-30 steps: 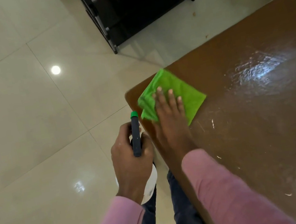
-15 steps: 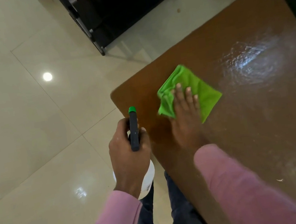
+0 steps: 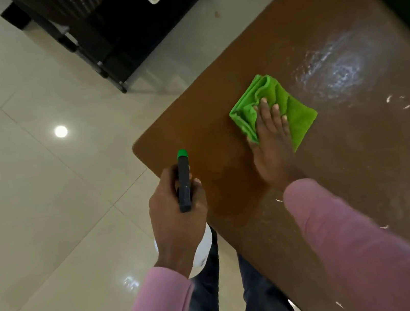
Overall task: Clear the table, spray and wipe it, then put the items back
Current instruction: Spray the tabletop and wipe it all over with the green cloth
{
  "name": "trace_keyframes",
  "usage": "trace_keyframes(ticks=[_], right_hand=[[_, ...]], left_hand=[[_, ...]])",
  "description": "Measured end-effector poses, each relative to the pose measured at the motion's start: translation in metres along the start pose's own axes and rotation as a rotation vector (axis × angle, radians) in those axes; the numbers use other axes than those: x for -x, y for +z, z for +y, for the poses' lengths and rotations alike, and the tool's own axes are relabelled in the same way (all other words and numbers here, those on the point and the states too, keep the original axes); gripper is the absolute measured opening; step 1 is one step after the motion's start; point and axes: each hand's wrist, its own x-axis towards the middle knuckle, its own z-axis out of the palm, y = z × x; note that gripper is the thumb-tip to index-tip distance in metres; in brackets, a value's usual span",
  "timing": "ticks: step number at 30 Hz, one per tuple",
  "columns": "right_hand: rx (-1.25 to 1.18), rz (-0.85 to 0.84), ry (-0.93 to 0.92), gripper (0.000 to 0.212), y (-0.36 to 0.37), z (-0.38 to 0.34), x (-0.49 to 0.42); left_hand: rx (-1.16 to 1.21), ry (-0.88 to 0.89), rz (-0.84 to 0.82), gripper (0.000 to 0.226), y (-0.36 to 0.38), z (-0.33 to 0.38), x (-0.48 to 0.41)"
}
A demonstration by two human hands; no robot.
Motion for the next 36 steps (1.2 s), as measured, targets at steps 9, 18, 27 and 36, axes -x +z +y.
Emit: trace_keyframes(ticks=[9,18,27,36], right_hand=[[-0.08,-0.089,-0.103,0.071,0.04,-0.046,0.103],[-0.251,0.037,0.168,0.083,0.061,-0.111,0.095],[-0.426,0.308,0.841,0.082,0.054,-0.057,0.119],[-0.456,0.3,0.585,0.092,0.085,-0.153,0.107]], left_hand=[[-0.081,0.118,-0.142,0.014,0.003,0.014,-0.019],[-0.168,0.275,-0.303,0.012,0.01,0.027,-0.057],[-0.202,0.388,-0.512,0.018,0.014,0.045,-0.074],[-0.414,0.587,-0.686,0.017,0.039,0.06,-0.067]])
